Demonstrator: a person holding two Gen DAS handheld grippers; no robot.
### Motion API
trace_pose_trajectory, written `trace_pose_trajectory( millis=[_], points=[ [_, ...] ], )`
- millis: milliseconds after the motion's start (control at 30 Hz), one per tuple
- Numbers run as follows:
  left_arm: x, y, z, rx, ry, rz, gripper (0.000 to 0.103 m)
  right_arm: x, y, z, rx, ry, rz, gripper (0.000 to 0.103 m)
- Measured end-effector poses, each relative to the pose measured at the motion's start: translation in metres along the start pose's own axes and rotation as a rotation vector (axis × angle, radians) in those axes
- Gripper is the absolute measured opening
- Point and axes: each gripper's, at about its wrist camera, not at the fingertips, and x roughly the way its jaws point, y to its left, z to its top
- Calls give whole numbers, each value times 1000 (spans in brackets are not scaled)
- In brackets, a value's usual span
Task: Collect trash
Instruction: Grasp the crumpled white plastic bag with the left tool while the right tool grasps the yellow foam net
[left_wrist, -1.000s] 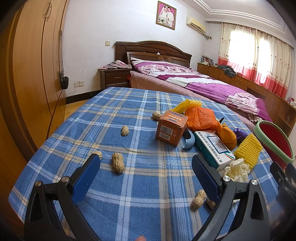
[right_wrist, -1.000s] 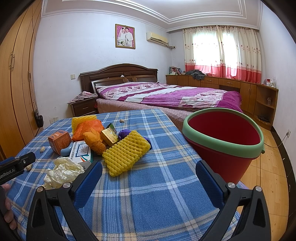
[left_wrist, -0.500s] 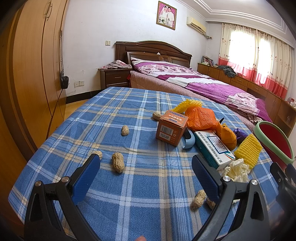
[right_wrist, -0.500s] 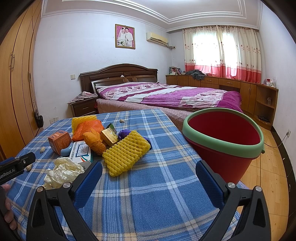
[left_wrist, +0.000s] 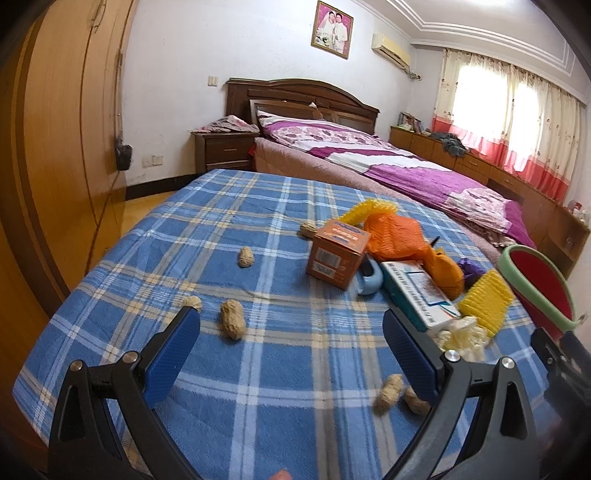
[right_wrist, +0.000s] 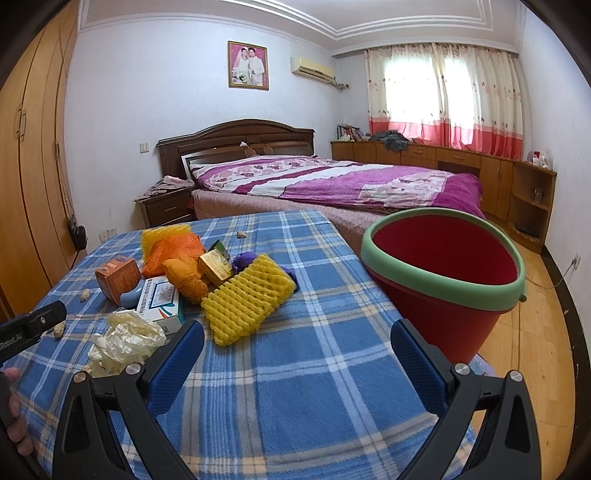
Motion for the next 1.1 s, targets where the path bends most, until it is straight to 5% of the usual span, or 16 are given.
trace_pose_trajectory(
  millis=[167, 333, 633, 833, 967, 1100],
  points=[
    [-17, -19, 4, 49, -9, -77, 98, -12, -15, 7, 56, 16, 9, 103],
    [-12, -50, 1, 114, 69, -179, 98, -19, -27, 11, 85, 47, 13, 103],
    [10, -81, 0, 166, 187, -270, 83, -25, -41, 14, 111, 67, 26, 103],
    [30, -90, -8, 198, 301, -319, 60, -21, -45, 15, 120, 87, 43, 103],
    [27, -91, -10, 201, 306, -356, 32, -17, -45, 17, 118, 110, 58, 103],
    [18, -87, -5, 202, 272, -366, 27, -12, -38, 21, 97, 130, 77, 103]
  ],
)
